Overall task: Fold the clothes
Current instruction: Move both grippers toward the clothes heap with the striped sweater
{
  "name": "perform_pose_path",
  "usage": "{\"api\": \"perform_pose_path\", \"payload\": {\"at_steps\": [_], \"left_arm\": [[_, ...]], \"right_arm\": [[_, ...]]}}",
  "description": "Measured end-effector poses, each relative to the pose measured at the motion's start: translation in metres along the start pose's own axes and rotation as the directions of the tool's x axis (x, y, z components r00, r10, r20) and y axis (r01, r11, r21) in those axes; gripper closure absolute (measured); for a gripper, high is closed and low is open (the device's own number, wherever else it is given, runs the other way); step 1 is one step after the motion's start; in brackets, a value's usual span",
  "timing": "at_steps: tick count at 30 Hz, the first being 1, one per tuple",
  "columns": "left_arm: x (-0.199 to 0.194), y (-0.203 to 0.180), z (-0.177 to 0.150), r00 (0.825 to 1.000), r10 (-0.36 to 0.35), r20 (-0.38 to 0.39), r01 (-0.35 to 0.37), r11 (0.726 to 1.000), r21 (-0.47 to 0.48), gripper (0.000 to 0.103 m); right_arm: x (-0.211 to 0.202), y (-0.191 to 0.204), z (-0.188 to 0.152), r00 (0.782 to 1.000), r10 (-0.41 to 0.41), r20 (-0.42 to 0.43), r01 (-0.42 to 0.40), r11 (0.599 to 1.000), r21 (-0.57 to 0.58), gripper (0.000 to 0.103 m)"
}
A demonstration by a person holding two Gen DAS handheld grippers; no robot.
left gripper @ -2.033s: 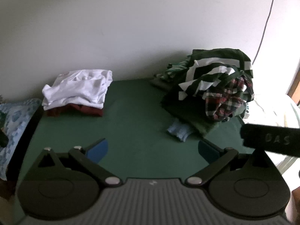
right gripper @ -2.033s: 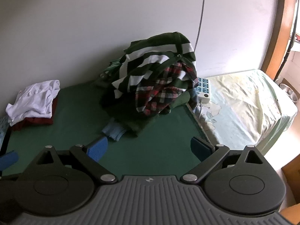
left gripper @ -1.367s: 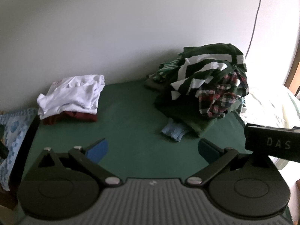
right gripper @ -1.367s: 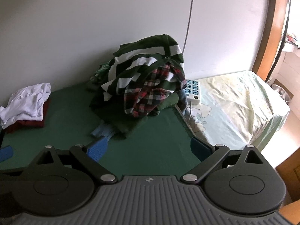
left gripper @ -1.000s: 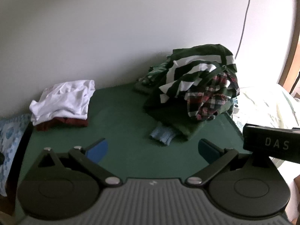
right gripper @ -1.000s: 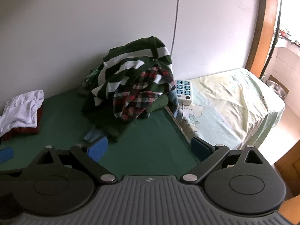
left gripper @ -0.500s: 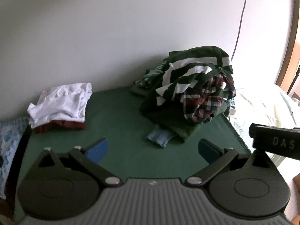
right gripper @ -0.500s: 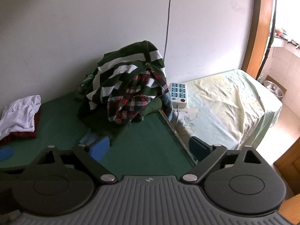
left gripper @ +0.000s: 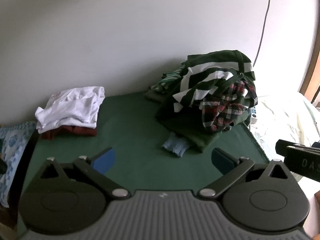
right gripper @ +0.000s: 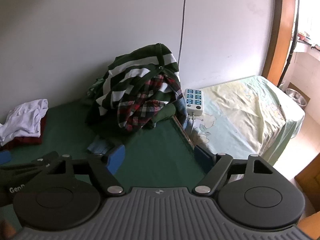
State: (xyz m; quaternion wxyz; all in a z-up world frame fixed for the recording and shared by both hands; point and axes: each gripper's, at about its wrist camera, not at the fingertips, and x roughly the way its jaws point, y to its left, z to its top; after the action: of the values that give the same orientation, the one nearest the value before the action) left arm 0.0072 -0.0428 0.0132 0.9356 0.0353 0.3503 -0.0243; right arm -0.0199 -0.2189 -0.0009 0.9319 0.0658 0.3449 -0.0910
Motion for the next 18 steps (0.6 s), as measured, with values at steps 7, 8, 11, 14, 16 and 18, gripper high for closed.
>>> {"api": "perform_pose_path", "payload": {"at_steps": [7,8,11,14,16,18], "left_arm": [[-0.0007,-0.0001,0.0002,1.0,0.001,0.003,-0.001,1.0,0.005,0.0],[-0.0007,0.0001,0.0003,1.0,-0.001,0.002,0.001,1.0,0.004,0.0],[-0.0014,0.0004,0.0006,1.0,-0.002,0.005,0.002,1.0,0.003,0.0],[-0.001,0.0002,0.0001,1.0,-0.001,0.005,0.001,1.0,0.004,0.0],[0.0003,0.001,-0.0002,1.0,-0.003,-0.001,0.003,1.0,0.0,0.001],[0.0018,0.0021,-0.0004,1.0,-0.006,-0.008,0.006,1.0,-0.006,0.0]], "right_arm": [[-0.0024,-0.0001,-0.0011,1.0,0.026,-0.002,-0.026,1.0,0.009,0.028],[-0.0028,0.0003,-0.0015,1.0,0.028,-0.002,-0.028,1.0,0.008,0.028],[-0.0031,0.0002,-0.0021,0.999,0.037,-0.005,-0.037,0.999,0.011,0.028],[-0.0021,0.0005,-0.0027,0.999,0.039,-0.009,-0.039,0.999,0.018,0.028],[-0.0013,0.0018,-0.0029,0.999,0.038,-0.01,-0.038,0.999,0.018,0.028],[-0.0012,0.0027,-0.0032,0.999,0.038,-0.011,-0.037,0.999,0.017,0.028]]}}
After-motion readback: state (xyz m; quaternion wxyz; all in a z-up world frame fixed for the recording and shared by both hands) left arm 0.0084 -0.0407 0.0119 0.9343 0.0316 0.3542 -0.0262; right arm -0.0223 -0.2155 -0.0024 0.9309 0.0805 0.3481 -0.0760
